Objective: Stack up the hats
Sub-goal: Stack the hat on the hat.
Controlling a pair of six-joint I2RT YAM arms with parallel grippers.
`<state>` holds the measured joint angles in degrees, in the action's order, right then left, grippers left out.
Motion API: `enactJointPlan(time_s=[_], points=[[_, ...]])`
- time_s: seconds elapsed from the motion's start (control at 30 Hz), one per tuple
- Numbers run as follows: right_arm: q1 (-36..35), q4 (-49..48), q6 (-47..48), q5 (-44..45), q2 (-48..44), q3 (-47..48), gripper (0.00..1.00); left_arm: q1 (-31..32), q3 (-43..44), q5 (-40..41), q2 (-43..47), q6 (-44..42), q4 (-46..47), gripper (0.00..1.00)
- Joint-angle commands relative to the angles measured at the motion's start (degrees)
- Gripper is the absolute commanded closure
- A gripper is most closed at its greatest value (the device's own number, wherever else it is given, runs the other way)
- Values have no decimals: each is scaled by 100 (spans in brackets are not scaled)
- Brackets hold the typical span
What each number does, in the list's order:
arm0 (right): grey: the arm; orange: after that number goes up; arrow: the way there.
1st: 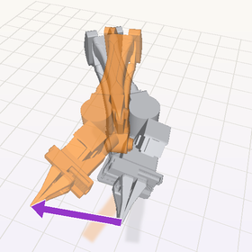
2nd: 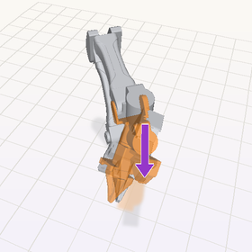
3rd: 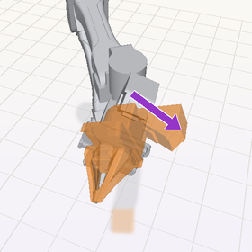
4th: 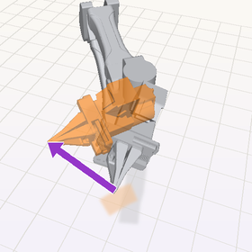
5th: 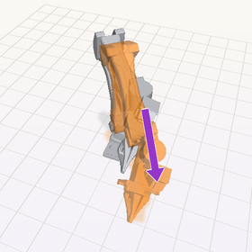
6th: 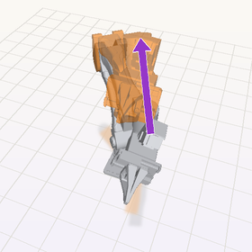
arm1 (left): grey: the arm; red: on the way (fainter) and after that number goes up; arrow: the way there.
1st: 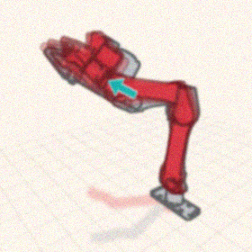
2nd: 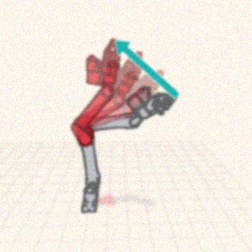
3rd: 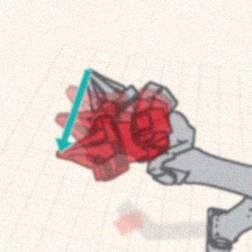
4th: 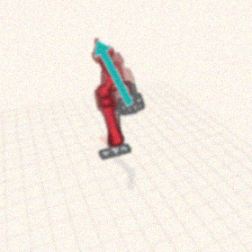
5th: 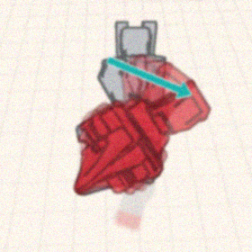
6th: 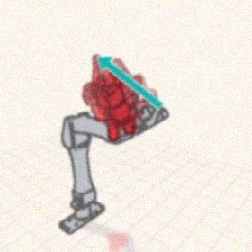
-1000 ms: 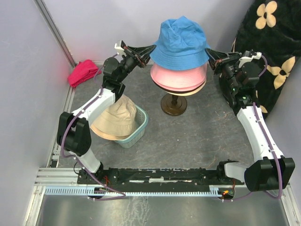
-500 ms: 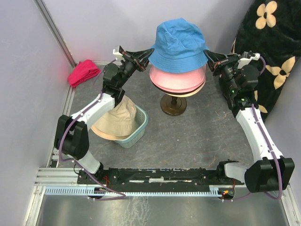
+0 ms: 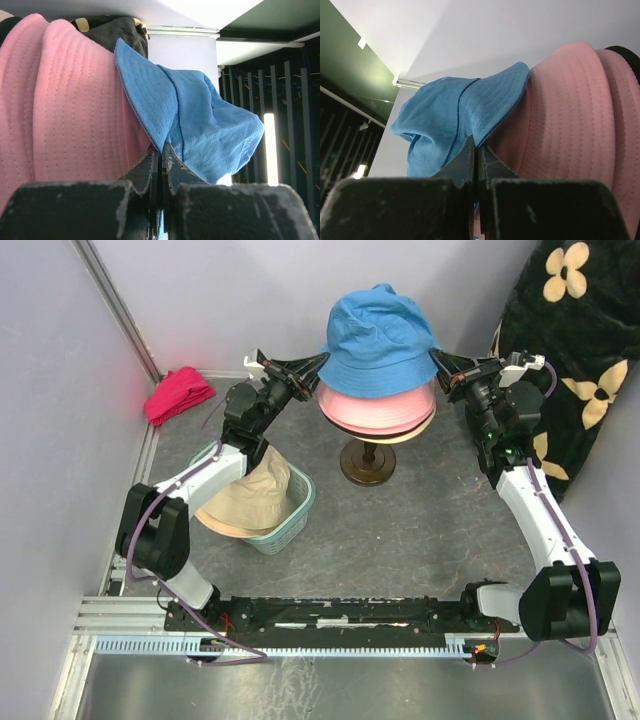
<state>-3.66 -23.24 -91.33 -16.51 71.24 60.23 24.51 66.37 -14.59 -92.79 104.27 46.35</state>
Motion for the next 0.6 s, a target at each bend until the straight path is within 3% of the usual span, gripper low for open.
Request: enactJointPlan(time_s=[0.0, 0.57], points=[[140, 408, 210, 66, 212, -302, 99, -78, -218, 350, 100, 198, -223, 97], [379, 359, 343, -71, 844, -185, 98, 23, -823, 577, 295, 165, -348, 97]])
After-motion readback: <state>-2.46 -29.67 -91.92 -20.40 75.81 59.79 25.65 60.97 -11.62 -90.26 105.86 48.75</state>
